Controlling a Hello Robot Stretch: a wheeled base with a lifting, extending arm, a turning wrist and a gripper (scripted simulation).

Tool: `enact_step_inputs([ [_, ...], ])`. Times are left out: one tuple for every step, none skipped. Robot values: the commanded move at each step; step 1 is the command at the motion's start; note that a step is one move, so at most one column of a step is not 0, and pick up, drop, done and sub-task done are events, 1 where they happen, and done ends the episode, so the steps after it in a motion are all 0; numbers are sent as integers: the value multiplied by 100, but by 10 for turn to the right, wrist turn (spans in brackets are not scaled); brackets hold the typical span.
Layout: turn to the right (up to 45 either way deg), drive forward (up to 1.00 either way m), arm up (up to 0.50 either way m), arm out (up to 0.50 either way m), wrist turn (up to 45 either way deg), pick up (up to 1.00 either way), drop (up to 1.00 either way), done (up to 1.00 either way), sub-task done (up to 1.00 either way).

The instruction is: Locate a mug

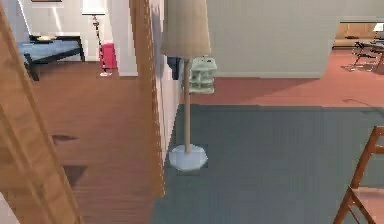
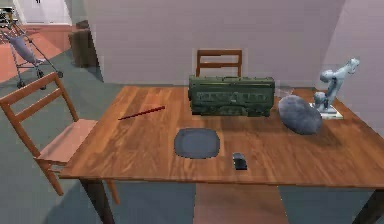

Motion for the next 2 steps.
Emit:
enact_step_inputs([
  [240,0,0,0,0,0,0,0,0],
  [0,100,0,0,0,0,0,0,0],
])
